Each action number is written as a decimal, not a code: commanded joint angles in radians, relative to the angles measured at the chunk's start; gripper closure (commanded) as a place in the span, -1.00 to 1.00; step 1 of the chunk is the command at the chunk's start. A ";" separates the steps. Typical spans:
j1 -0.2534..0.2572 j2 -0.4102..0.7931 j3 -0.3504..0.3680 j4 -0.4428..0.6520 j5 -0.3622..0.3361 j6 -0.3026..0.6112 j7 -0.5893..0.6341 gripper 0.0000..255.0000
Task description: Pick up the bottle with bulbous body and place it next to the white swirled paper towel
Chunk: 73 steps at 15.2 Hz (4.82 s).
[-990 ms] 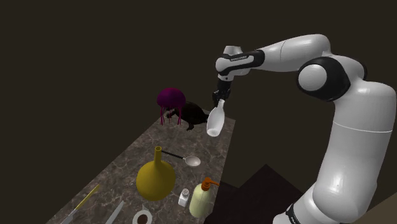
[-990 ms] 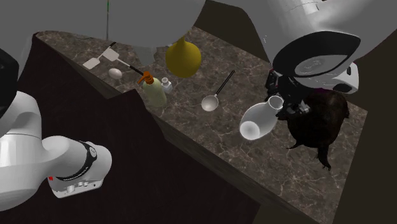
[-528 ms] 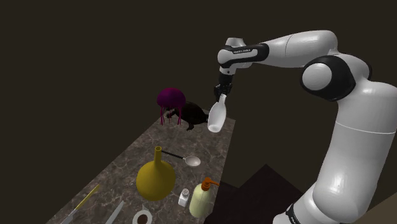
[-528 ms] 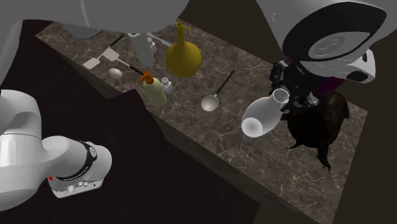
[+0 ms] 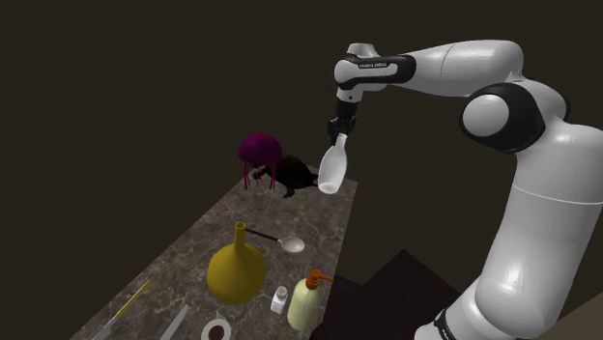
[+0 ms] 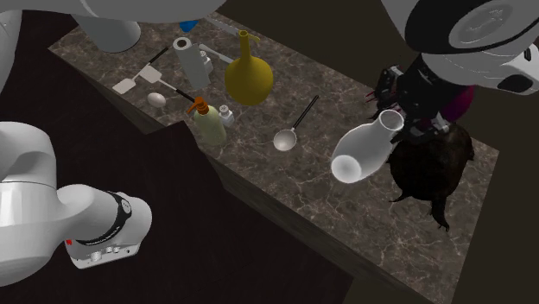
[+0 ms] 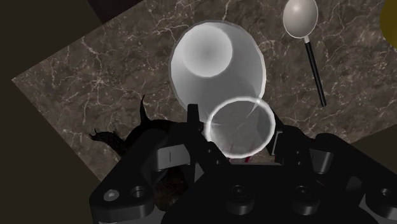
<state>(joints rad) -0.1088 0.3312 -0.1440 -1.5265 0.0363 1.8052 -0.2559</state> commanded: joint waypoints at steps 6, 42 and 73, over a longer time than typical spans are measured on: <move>-0.003 -0.002 -0.001 0.093 -0.001 -0.095 -0.001 1.00; 0.219 -0.374 0.152 -0.157 -0.029 -0.213 0.374 1.00; 0.563 -0.290 0.570 -0.062 -0.014 -0.211 1.134 1.00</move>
<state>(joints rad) 0.4421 0.0262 0.4137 -1.6057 0.0280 1.5971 0.8522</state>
